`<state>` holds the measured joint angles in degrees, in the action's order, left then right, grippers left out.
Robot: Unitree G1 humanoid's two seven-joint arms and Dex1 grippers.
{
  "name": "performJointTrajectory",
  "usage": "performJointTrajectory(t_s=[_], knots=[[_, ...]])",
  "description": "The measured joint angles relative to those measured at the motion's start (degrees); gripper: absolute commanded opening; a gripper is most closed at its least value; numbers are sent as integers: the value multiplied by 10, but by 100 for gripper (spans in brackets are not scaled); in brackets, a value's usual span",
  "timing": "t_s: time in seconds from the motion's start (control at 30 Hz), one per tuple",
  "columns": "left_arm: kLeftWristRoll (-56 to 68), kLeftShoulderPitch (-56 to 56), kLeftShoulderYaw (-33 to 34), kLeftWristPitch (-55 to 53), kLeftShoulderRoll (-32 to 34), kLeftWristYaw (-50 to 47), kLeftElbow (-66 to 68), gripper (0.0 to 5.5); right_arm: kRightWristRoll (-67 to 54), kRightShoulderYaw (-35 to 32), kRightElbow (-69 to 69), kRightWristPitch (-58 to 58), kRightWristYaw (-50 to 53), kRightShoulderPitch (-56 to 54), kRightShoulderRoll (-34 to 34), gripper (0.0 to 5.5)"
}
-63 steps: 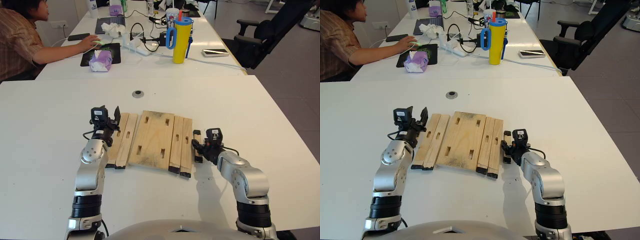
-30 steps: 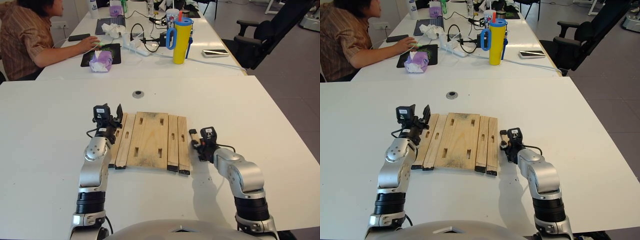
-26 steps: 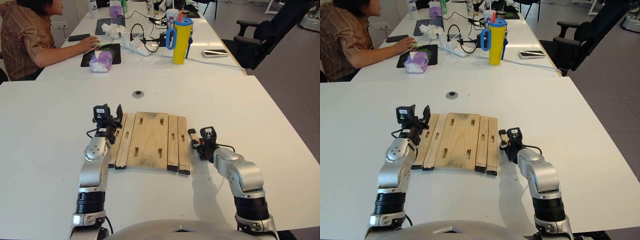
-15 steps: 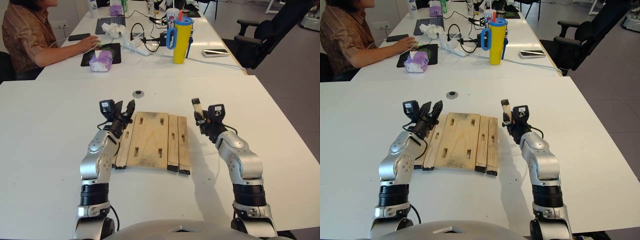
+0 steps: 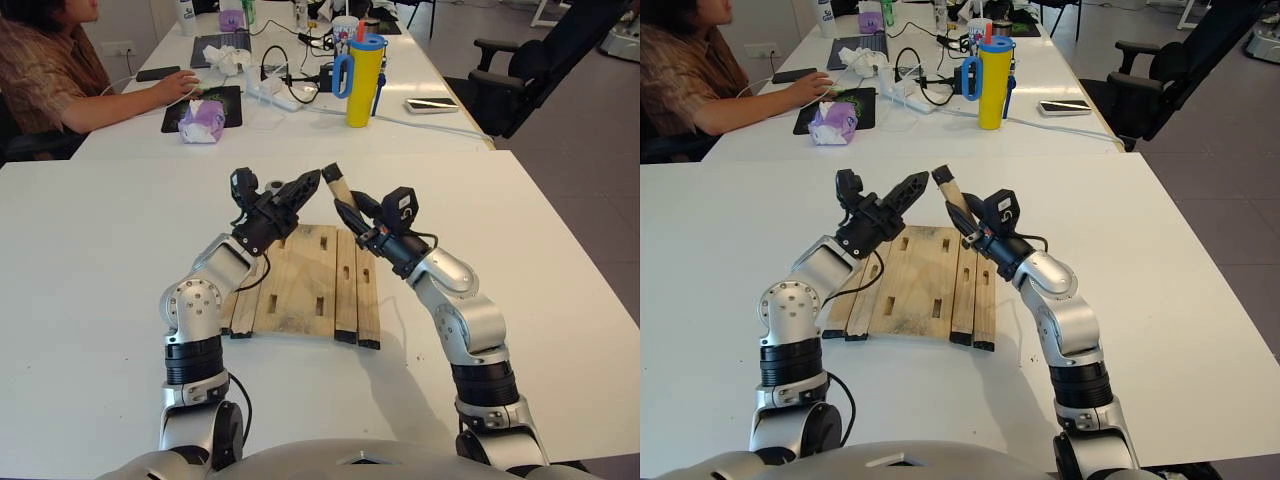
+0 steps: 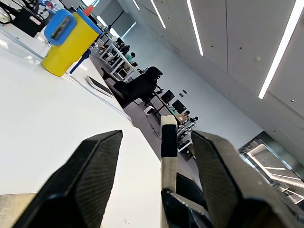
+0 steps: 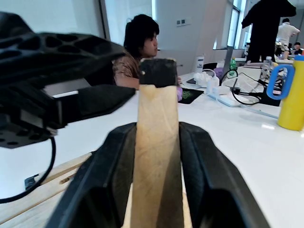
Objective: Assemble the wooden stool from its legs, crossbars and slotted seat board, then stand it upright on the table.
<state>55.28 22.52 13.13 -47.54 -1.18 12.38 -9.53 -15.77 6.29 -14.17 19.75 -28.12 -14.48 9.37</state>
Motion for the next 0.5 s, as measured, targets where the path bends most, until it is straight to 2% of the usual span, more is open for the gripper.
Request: performJointTrajectory(t_s=[0.13,0.5], knots=[[15,2,0,-13,2,-8,0,268,12,15,-3,-24,-9,2,5,130],[55,8,11,-18,9,-12,4,122,17,21,-5,-47,-20,4,16,130]])
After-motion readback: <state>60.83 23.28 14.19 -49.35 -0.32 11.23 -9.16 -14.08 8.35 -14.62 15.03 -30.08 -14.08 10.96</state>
